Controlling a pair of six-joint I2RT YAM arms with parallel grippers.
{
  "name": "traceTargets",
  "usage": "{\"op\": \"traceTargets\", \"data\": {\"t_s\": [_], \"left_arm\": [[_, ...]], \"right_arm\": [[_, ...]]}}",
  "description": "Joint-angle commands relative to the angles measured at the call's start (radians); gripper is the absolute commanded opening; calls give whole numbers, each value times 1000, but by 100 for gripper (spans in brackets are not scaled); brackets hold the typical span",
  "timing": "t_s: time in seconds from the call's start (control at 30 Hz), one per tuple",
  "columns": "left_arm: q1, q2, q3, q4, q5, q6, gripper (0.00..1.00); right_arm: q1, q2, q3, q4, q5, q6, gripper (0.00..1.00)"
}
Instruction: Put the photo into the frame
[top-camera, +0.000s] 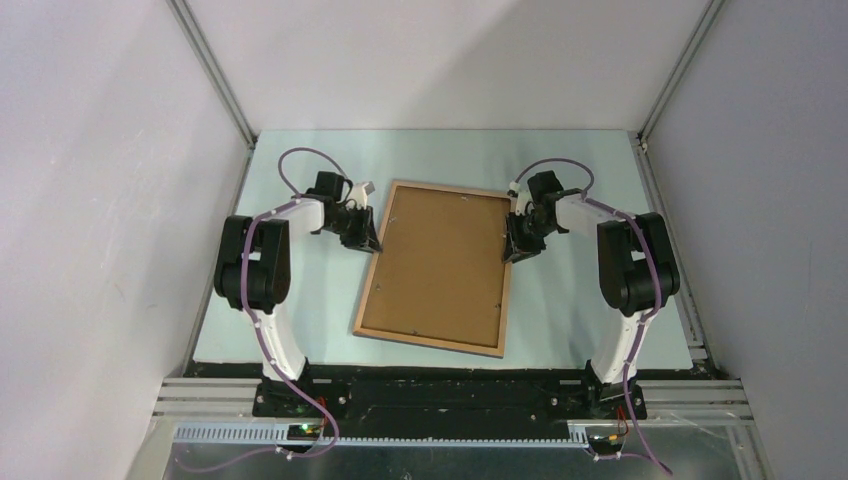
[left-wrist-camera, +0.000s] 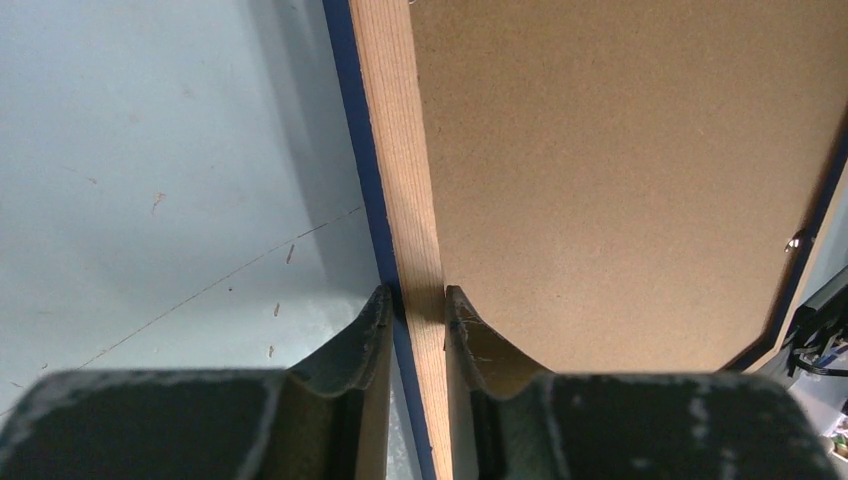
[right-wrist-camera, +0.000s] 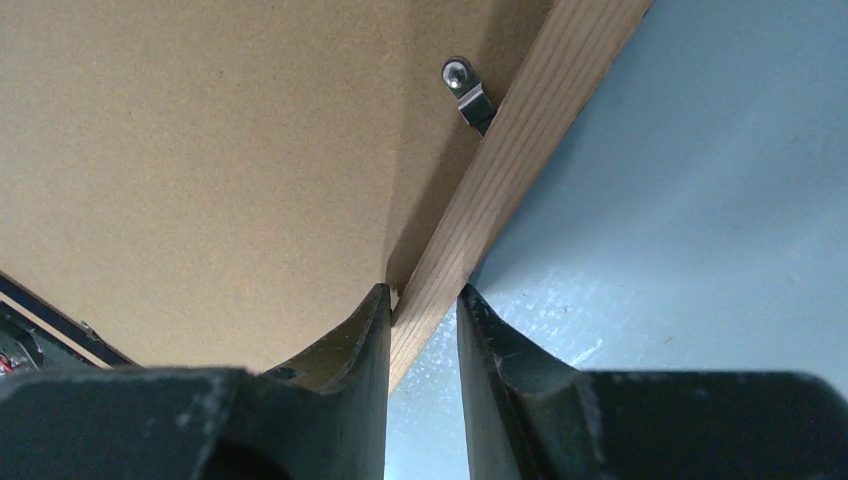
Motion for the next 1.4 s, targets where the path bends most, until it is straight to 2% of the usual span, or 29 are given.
{"op": "traceTargets", "data": {"t_s": [0.0, 0.07, 0.2, 0.33, 0.43, 0.57, 0.77, 1.17, 1.37], "left_arm": [[-20, 15, -6, -23, 128, -6, 27], [-25, 10, -6, -23, 124, -3, 36], [-28, 3, -5, -23, 109, 1, 42], [-29, 3, 2, -24, 90, 2, 48], [-27, 1, 21, -30, 72, 4, 57], [-28, 20, 64, -46, 42, -5, 63], [-40, 76, 152, -65, -2, -46, 65], [-114, 135, 283, -96, -55, -36, 66], [-139, 168, 342, -109, -106, -35, 62]], "right_arm": [[2, -10, 10, 3, 71, -27, 9], [-5, -19, 11, -4, 72, -35, 6], [-22, -40, 11, -21, 83, -56, 0], [-36, -59, 4, -58, 100, -104, 0], [-47, -76, -20, -74, 114, -125, 0], [-66, -91, -42, -86, 111, -152, 0], [-78, -101, -44, -103, 101, -204, 0], [-90, -94, -45, -89, 121, -257, 0], [-102, -84, -45, -90, 94, -251, 0]]}}
